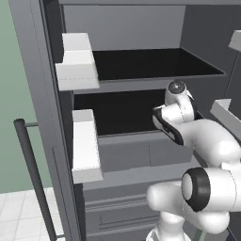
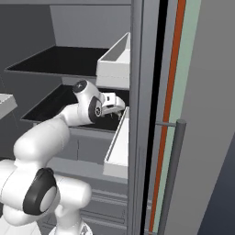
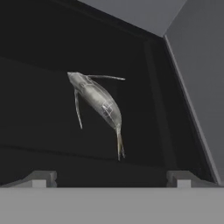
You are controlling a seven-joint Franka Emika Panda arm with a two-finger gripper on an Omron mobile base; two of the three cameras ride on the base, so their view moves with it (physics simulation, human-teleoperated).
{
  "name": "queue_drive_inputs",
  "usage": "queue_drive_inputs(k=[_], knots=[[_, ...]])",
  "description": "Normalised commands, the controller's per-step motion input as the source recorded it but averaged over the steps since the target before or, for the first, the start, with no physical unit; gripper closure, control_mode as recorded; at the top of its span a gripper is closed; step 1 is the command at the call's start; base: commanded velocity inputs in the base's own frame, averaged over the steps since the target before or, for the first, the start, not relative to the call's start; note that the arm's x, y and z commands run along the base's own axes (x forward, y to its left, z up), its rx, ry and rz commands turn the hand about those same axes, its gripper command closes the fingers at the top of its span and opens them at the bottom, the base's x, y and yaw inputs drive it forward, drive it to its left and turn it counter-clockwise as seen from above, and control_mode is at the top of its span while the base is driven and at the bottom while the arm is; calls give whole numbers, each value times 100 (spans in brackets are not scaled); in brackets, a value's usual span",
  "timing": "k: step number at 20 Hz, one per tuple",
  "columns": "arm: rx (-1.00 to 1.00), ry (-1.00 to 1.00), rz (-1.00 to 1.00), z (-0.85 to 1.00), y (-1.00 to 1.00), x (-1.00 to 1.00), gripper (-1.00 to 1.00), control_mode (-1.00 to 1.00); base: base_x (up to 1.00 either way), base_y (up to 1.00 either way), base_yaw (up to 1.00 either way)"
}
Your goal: Open the fridge, remove the banana, broccoli, and fish, and place them on any counter.
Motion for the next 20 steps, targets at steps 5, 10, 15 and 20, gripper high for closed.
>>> queue_drive_inputs(k=[5,10,15,20], knots=[[4,-1,4,-2,0,30,-100,-100,0,0,0],[4,0,4,-8,0,33,-100,-100,0,0,0],[5,0,5,-18,0,32,-100,-100,0,0,0],[3,0,6,-25,0,31,-100,-100,0,0,0]])
